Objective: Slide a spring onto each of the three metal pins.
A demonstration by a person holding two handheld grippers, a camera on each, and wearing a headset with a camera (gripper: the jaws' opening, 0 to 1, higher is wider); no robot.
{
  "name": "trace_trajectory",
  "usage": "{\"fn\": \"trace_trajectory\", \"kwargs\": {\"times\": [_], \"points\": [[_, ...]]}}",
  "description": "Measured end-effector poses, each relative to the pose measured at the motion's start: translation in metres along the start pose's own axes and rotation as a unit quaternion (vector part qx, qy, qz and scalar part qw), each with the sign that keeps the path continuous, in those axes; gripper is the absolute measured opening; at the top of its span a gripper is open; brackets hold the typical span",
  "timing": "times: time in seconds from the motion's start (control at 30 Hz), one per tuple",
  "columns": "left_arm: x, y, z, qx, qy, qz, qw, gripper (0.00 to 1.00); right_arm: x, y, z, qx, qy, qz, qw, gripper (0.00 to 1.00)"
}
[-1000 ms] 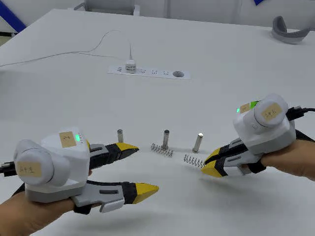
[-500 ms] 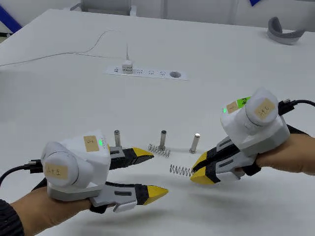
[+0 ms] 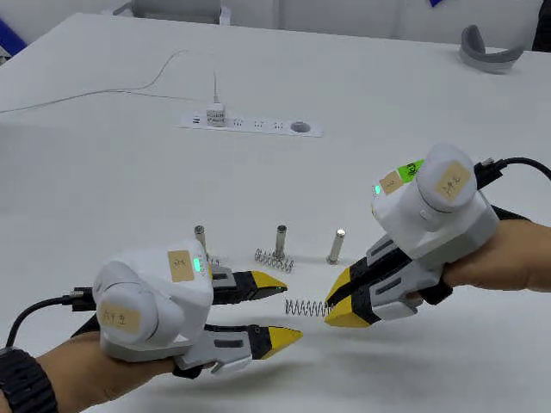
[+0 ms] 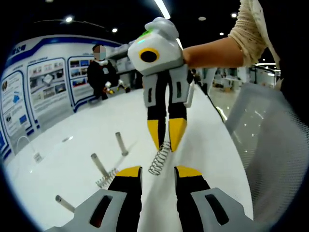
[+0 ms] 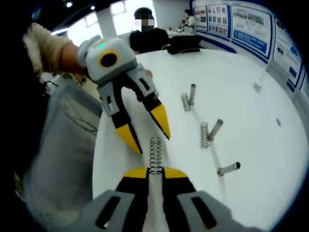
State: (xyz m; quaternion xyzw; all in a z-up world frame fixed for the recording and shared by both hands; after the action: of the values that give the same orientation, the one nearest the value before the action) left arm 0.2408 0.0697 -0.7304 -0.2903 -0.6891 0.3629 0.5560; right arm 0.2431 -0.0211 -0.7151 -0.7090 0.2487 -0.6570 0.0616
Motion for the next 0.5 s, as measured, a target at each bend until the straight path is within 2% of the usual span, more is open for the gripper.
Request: {"fn": "trace_trajectory", "kwargs": {"times": [0.3, 0.5], "points": [[-0.0036, 0.0026, 0.0023, -0.029, -0.004, -0.007, 0.9995, 0.13, -0.0016, -0.0023, -0.0045, 0.005, -0.012, -0.007, 0.9999, 0.11], [-0.0040, 0.0028, 0.0024, -0.037, -0.003, -0.007, 0.9993, 0.12, 0.0049, -0.0050, -0.0059, -0.001, -0.014, 0.000, 0.9999, 0.11]]}}
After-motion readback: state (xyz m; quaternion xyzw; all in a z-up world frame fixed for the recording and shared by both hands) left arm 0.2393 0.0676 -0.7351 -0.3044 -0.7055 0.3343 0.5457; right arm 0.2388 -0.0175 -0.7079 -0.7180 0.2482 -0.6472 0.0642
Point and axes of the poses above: the centre of the closed fingertips' face, and the gripper's own axes: x roughly backward along the fingers, z roughly to its right, y roughly out of its underside, the point moved 5 cm from there along x, roughly backward along the fingers, and after that the axes turned 12 degrees about -z, right-handed, at the moved point
